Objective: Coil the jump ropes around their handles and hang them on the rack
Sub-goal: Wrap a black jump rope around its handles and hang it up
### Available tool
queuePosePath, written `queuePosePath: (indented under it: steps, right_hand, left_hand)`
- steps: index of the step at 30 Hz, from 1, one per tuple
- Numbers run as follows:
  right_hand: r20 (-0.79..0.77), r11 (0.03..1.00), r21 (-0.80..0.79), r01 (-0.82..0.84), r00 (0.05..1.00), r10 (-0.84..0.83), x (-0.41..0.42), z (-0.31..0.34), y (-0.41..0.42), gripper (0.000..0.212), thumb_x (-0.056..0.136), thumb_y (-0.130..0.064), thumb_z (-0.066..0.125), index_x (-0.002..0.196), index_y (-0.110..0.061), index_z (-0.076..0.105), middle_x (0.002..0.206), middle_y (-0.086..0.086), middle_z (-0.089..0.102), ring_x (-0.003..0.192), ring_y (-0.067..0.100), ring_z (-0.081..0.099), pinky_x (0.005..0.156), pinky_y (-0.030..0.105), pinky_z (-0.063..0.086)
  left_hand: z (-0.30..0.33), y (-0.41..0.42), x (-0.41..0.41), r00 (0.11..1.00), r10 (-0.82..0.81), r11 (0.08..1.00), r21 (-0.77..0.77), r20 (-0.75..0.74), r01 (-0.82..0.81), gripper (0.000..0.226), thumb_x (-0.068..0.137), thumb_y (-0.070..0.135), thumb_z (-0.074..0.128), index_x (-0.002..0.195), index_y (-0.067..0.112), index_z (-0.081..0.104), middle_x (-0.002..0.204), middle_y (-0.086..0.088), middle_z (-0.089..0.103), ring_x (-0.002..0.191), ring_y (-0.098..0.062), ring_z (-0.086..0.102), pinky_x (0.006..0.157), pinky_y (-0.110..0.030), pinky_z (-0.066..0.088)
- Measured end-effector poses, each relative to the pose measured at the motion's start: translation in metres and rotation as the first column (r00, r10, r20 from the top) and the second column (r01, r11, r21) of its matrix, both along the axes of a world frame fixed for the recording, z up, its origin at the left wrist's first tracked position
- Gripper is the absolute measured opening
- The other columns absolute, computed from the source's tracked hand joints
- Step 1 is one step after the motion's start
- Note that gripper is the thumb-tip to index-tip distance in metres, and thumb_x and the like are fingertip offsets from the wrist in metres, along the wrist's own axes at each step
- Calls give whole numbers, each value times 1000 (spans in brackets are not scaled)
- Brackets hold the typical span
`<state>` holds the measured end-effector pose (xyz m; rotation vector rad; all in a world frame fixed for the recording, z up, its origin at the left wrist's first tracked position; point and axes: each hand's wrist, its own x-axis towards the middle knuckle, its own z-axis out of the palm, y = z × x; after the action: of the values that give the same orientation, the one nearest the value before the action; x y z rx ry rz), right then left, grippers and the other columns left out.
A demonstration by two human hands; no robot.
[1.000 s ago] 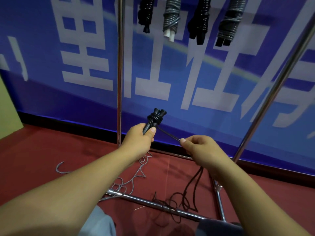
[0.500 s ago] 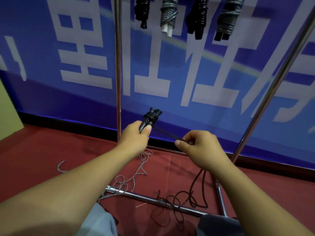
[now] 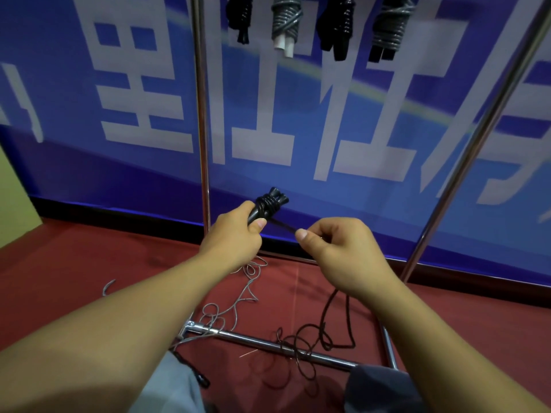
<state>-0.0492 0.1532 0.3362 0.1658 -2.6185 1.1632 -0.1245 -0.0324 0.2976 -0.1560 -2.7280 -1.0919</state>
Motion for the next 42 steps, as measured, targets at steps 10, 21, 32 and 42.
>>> queuePosePath:
  steps: [10, 21, 32, 42]
  right_hand:
    - [-11, 999, 30, -41, 999, 41, 5, -9, 1, 32, 94, -40, 65, 65, -26, 60, 48, -16, 51, 49, 3, 46, 48, 17, 34]
    - [-78, 984, 175, 23, 997, -9, -2, -12, 5, 15, 90, -42, 69, 84, -28, 66, 63, -15, 58, 66, 5, 55, 66, 30, 45]
    - [-242, 934, 316, 166, 966, -90, -11, -17, 10, 24, 93, -47, 64, 93, -23, 66, 65, -12, 53, 71, 19, 53, 60, 32, 34]
    - [18, 992, 79, 96, 995, -98, -34, -30, 33, 21, 86, -41, 75, 83, -22, 69, 73, -12, 66, 74, 7, 63, 62, 22, 44]
  left_hand:
    - [-13, 1, -5, 985, -58, 993, -93, 164, 74, 14, 99, 36, 55, 98, 22, 56, 84, -4, 62, 78, -26, 62, 67, -35, 47]
    - [-17, -4, 10, 870, -198, 939, -167, 451, 301, 26, 99, 37, 55, 89, 14, 64, 67, -4, 65, 60, -20, 57, 62, -28, 44]
    - [-1, 11, 37, 774, -476, 725, -313, 418, 614, 18, 99, 36, 55, 99, 19, 61, 90, -1, 63, 81, -18, 59, 70, -30, 45]
    - [7, 13, 44, 761, -592, 668, -368, 264, 647, 8, 97, 41, 58, 98, 36, 52, 88, 5, 67, 81, -18, 63, 77, -43, 53]
